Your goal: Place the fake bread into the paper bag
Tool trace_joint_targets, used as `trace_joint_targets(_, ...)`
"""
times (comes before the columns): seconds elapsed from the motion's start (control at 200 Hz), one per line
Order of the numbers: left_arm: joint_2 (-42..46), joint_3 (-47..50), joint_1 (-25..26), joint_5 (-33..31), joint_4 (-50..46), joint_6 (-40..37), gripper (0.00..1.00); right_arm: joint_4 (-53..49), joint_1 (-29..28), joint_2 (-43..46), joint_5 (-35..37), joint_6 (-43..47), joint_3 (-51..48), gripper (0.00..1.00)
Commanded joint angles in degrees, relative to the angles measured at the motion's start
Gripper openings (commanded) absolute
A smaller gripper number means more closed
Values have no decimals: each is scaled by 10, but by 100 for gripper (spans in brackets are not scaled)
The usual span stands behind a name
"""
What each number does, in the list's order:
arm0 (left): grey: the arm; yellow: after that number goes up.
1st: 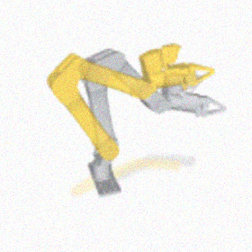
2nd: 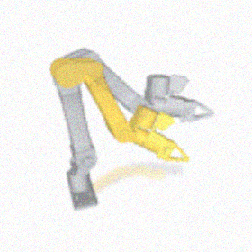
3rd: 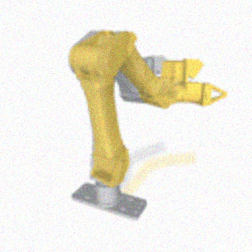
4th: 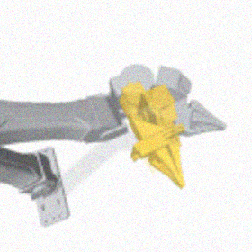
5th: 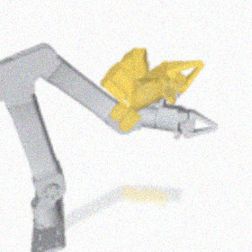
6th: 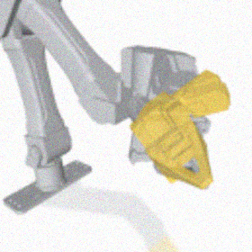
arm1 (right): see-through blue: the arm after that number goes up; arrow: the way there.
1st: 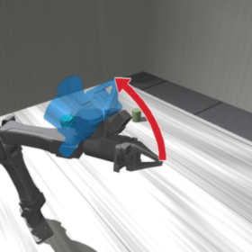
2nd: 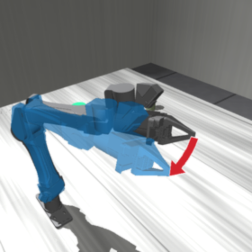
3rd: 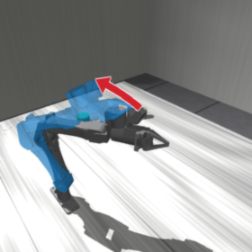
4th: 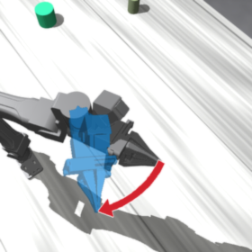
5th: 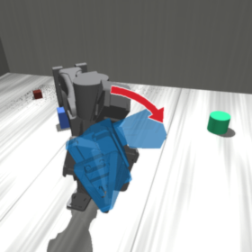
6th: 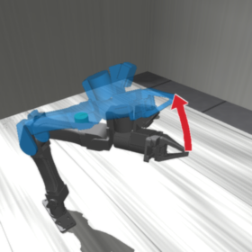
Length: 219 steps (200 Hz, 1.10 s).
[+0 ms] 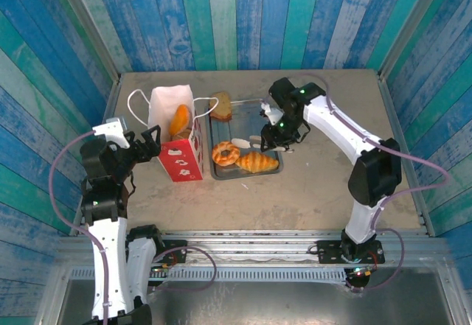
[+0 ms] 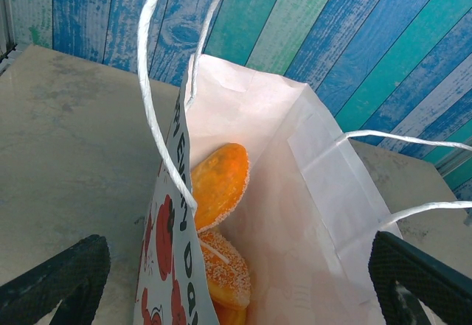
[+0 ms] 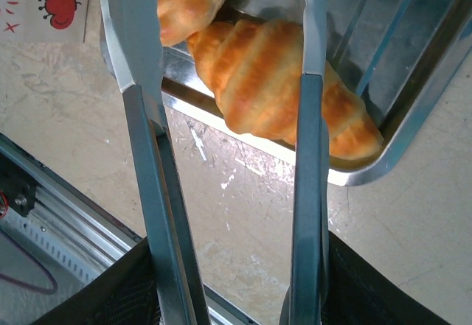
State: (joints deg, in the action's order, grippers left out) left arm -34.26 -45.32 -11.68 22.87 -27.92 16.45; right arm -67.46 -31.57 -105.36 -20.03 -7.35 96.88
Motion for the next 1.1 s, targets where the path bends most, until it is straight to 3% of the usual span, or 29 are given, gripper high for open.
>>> trace_joint_targets(0.0,0,8,-3,-2,6,-11,94,-26,-6,-22,-14,18,30,53)
trace_joint_targets(0.416,-2,8,-3,-14,1,-20,94,-55,-24,-104,-20,35,100,52)
trace_joint_targets(1.092,-2,10,-2,-18,0,-16,94,-67,-41,-144,-21,43,127,47)
